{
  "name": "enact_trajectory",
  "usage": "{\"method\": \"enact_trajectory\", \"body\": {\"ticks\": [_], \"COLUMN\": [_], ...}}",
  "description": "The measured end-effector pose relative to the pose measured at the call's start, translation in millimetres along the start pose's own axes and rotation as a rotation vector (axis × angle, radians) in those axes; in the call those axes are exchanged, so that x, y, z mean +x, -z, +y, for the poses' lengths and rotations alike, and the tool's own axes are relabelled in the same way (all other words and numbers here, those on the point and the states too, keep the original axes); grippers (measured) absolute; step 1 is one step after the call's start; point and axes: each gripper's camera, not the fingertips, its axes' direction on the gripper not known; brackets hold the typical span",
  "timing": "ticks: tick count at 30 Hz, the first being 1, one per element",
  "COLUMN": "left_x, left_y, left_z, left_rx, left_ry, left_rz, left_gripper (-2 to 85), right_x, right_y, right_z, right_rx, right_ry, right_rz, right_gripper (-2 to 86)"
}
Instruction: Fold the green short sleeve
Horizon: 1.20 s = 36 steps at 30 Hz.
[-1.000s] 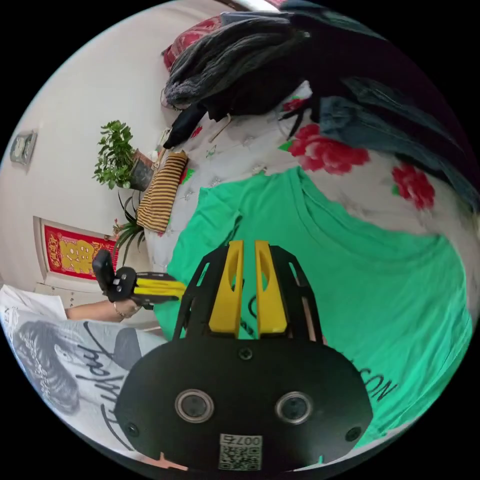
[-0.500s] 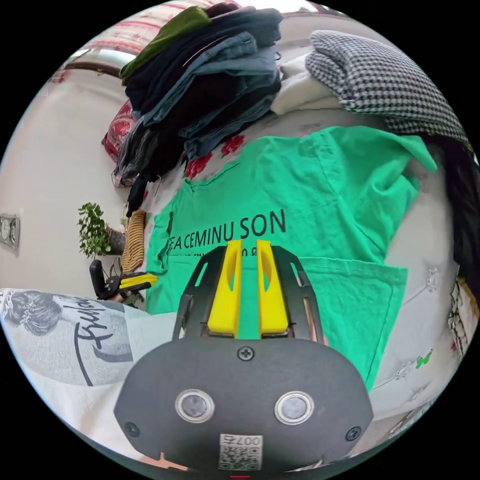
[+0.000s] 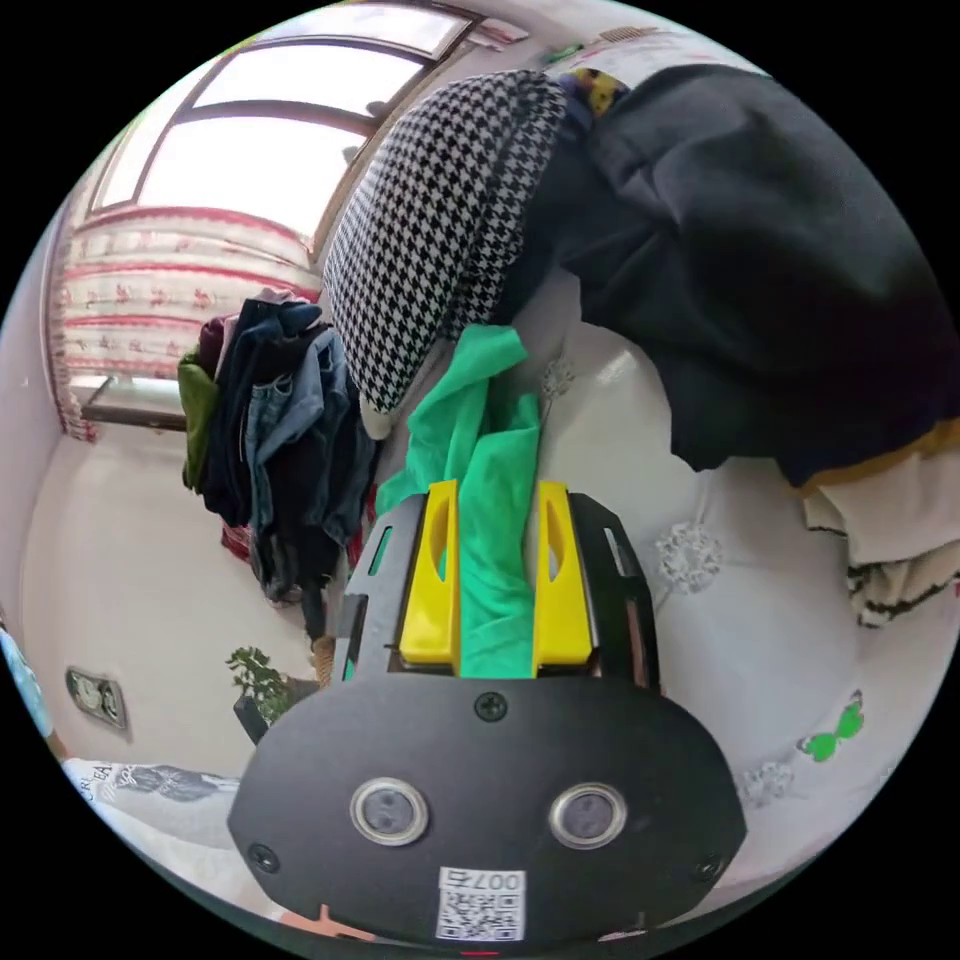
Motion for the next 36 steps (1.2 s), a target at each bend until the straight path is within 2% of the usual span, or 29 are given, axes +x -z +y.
{"method": "enact_trajectory", "body": {"ticks": [4,6,8,9,11,13,16,19,27,33,36], "left_x": [29,44,56,62,67,65,55,44,20,32,40], "left_y": [-1,-2,-2,-3,-7,-20,-35,-43,-78,-117,-90], "left_z": [-58,-79,-97,-107,-119,-134,-153,-167,-173,-188,-191], "left_rx": [-0.004,-0.002,0.006,0.016,0.041,0.040,0.021,0.017,-0.116,-0.219,-0.172], "left_ry": [-0.106,-0.158,-0.192,-0.201,-0.204,-0.190,-0.153,-0.125,-0.093,-0.122,-0.174], "left_rz": [0.035,0.043,0.045,0.051,0.075,0.116,0.158,0.192,0.193,0.175,0.159], "left_gripper": [-0.9,-0.8,-0.7,-0.6,-0.3,0.7,3.3,5.2,7.2,2.1,0.6], "right_x": [17,-2,-70,-89,-138,-145,-133,-126,-124,-134,-148], "right_y": [-14,-6,5,5,-11,-33,-69,-78,-74,-112,-93], "right_z": [-4,-1,20,31,82,113,147,166,182,186,201], "right_rx": [0.027,0.052,-0.009,-0.035,-0.178,-0.306,-0.454,-0.478,-0.391,-0.473,-0.438], "right_ry": [-0.062,0.029,0.383,0.493,0.821,0.917,0.937,0.935,1.036,1.089,1.225], "right_rz": [-0.103,-0.112,-0.053,-0.028,0.063,0.107,0.173,0.156,0.302,0.329,0.297], "right_gripper": [2.1,0.8,0.2,0.1,0.1,0.3,0.9,1.8,2.8,1.0,0.4]}}
